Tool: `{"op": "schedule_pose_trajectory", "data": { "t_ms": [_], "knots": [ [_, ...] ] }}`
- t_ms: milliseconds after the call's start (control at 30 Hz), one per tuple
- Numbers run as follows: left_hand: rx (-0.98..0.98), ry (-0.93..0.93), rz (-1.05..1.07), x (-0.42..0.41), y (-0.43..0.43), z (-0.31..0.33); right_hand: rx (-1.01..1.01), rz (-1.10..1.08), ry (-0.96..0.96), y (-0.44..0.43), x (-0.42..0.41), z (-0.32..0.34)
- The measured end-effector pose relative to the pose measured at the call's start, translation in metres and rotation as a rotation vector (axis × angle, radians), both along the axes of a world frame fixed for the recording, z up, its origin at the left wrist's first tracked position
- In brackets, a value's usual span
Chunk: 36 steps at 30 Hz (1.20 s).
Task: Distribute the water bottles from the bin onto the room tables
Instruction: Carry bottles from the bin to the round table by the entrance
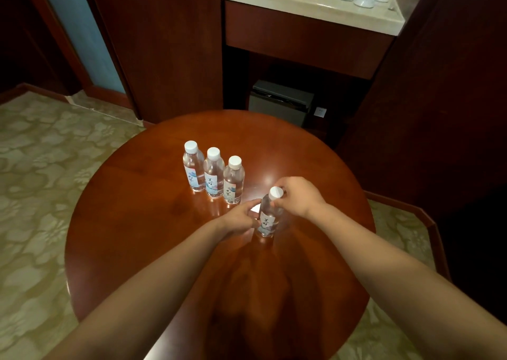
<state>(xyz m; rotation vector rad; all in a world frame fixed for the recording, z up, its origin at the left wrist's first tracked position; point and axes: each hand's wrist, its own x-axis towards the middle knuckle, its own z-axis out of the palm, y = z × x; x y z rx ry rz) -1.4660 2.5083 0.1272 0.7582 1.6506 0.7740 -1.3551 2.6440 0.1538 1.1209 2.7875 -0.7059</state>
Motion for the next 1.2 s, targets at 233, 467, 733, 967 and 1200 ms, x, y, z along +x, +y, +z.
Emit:
{"op": "schedule_pose_trajectory", "data": {
  "t_ms": [233, 467, 733, 967, 1200],
  "knots": [
    [0.031, -0.046, 0.140, -0.027, 0.004, -0.013, 0.035, 0.011, 0.002, 0.006, -0.038, 0.000],
    [0.011, -0.092, 0.214, -0.038, 0.004, -0.024, 0.070, 0.004, 0.016, 0.017, -0.069, -0.002],
    [0.004, -0.080, 0.225, -0.042, 0.013, -0.034, 0.076, -0.004, 0.039, 0.022, -0.075, -0.005],
    [0.034, -0.068, 0.237, -0.043, 0.009, -0.032, 0.013, -0.011, 0.091, 0.020, -0.069, -0.006],
    [0.105, 0.019, 0.290, -0.041, 0.000, -0.027, -0.103, -0.021, 0.064, 0.004, -0.044, -0.014]
  ]
}}
